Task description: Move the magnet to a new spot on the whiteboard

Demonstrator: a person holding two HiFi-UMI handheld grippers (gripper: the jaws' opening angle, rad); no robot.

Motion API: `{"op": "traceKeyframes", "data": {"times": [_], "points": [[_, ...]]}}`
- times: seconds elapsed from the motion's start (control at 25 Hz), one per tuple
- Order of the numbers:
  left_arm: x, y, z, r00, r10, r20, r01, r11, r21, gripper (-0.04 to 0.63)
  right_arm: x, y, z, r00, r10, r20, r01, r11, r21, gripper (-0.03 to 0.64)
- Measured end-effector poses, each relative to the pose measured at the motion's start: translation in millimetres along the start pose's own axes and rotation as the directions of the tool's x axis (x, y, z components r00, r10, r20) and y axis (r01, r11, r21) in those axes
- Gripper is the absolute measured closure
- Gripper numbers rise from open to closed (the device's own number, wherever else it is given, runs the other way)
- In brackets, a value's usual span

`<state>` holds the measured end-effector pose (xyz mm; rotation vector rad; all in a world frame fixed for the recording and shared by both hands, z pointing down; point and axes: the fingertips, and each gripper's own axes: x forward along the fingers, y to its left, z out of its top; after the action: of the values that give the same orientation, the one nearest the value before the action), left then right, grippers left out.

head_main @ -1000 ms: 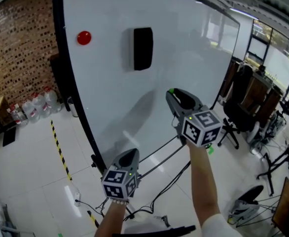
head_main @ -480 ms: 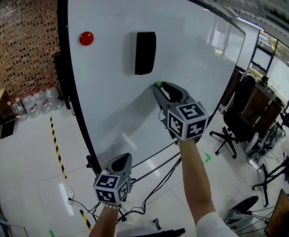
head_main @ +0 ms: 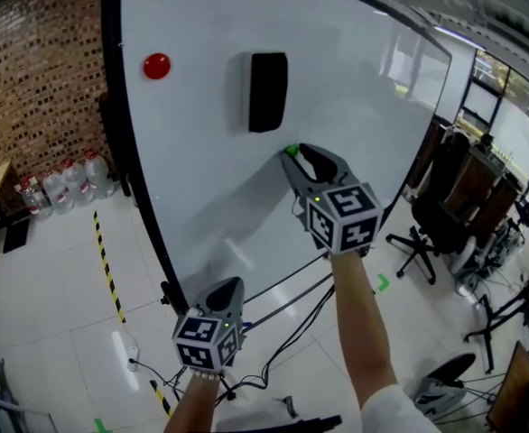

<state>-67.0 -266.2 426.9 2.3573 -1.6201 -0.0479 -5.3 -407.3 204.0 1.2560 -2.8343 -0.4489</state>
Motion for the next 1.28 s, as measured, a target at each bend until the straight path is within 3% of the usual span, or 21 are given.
{"op": "traceKeyframes", "data": {"times": [0.28,0.44,0.8,1.28], "points": [[-0.4,-8.1,3.6,0.999,-0.038,-0.001,0.038,0.999,0.012,0.601,-45.6,-6.0,10.2,0.999,-0.018,0.036,0.017,0.999,0.040,0.460],[0.8,-11.4,0.8,0.997,-0.072,-0.017,0.072,0.997,0.013,0.601,-81.7,-20.3,-5.0,0.996,-0.082,0.022,0.080,0.993,0.086,0.604],[4.5,-27.7,-7.6,0.985,-0.160,-0.057,0.162,0.986,0.025,0.601,-172.1,-42.7,-101.6,0.961,-0.232,-0.149,0.260,0.941,0.216,0.614],[5.2,-49.1,-32.1,0.959,-0.260,-0.114,0.263,0.965,0.016,0.601,-275.8,18.1,-218.3,0.882,-0.315,-0.350,0.437,0.827,0.355,0.614]]}}
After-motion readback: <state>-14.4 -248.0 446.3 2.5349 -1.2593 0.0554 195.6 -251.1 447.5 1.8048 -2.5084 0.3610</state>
